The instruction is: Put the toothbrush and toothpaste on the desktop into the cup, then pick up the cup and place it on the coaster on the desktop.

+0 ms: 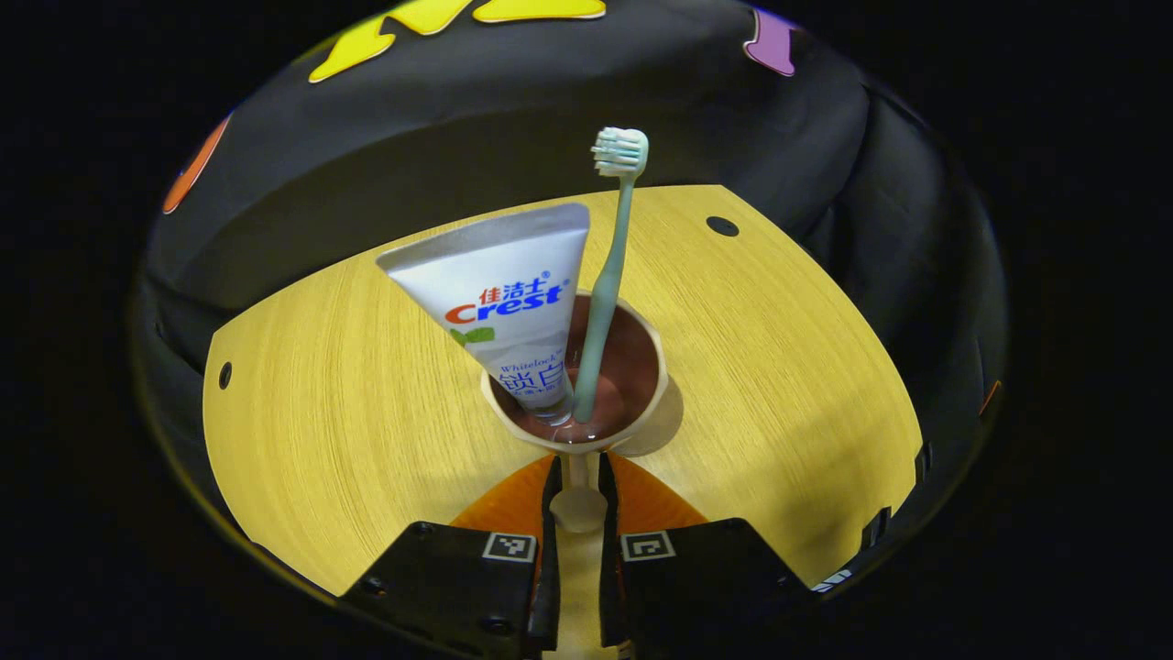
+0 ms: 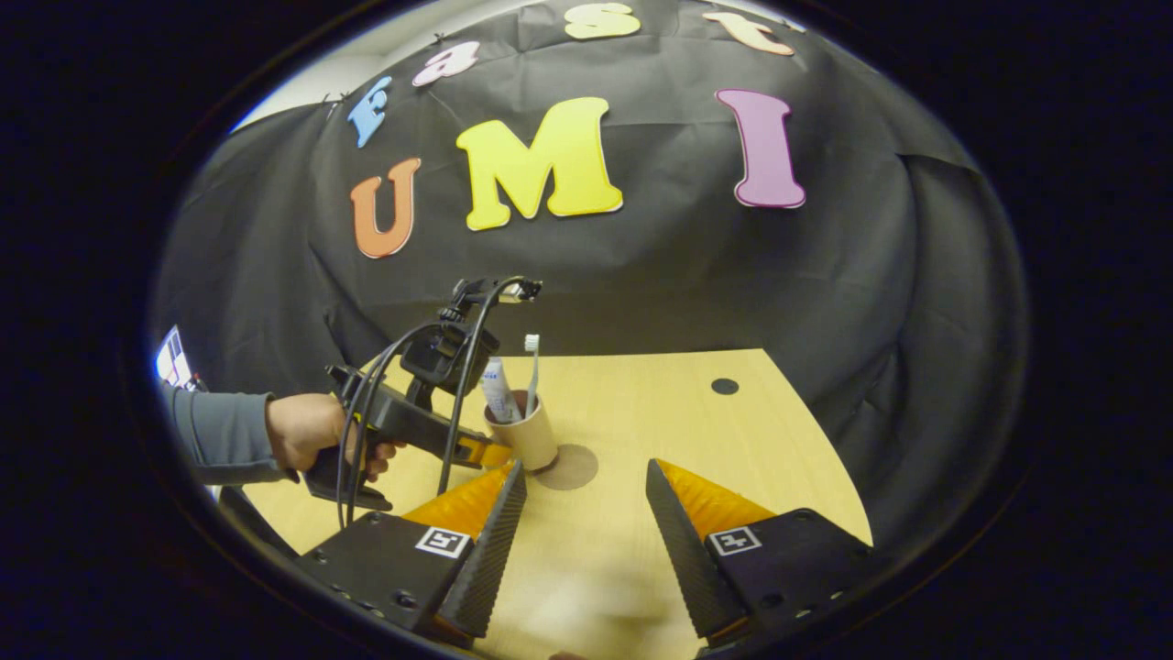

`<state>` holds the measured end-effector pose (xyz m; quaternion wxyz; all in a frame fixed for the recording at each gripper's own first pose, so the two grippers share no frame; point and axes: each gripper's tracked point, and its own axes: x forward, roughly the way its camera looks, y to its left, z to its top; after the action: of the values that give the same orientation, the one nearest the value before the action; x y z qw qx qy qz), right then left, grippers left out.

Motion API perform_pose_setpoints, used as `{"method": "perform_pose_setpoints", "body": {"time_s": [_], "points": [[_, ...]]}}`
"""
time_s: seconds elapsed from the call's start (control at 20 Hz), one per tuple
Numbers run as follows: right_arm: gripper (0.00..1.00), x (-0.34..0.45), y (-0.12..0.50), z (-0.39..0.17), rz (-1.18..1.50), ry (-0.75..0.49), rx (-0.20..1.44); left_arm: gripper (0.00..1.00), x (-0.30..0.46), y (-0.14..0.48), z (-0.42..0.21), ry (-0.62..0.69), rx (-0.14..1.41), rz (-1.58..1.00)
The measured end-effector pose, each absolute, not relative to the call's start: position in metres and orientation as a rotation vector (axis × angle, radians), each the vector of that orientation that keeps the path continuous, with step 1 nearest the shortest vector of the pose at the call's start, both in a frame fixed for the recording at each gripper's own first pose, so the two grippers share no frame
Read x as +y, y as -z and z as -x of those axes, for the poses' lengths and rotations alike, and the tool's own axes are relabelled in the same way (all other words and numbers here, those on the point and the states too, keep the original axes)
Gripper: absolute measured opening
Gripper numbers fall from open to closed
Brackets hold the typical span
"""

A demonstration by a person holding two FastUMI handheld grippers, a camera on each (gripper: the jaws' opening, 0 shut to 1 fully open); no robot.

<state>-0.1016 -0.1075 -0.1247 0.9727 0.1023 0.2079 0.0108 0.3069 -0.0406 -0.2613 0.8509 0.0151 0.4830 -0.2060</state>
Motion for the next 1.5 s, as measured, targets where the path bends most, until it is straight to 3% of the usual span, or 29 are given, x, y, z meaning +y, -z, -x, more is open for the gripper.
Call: {"method": "perform_pose_setpoints", "body": {"time_s": [0.8,1.1,1.3,1.35,1.4,1.5], "points": [[0.79,-0.136,0.138,0.111,-0.22,0.027,0.45,0.2,-0.051,0.266,-0.328,0.457,1.046,-0.058],[0.79,-0.131,0.134,0.104,-0.214,0.001,0.442,0.33,-0.047,0.24,-0.331,0.464,0.97,-0.044],[0.8,-0.13,0.125,0.1,-0.19,-0.004,0.401,0.56,-0.041,0.215,-0.314,0.455,0.925,0.024],[0.79,-0.128,0.121,0.099,-0.187,-0.006,0.384,0.67,-0.038,0.206,-0.309,0.443,0.907,0.037],[0.79,-0.126,0.118,0.097,-0.182,-0.013,0.367,0.6,-0.035,0.196,-0.306,0.433,0.882,0.049],[0.79,-0.122,0.118,0.098,-0.162,-0.026,0.36,0.63,-0.029,0.173,-0.301,0.406,0.822,0.062]]}}
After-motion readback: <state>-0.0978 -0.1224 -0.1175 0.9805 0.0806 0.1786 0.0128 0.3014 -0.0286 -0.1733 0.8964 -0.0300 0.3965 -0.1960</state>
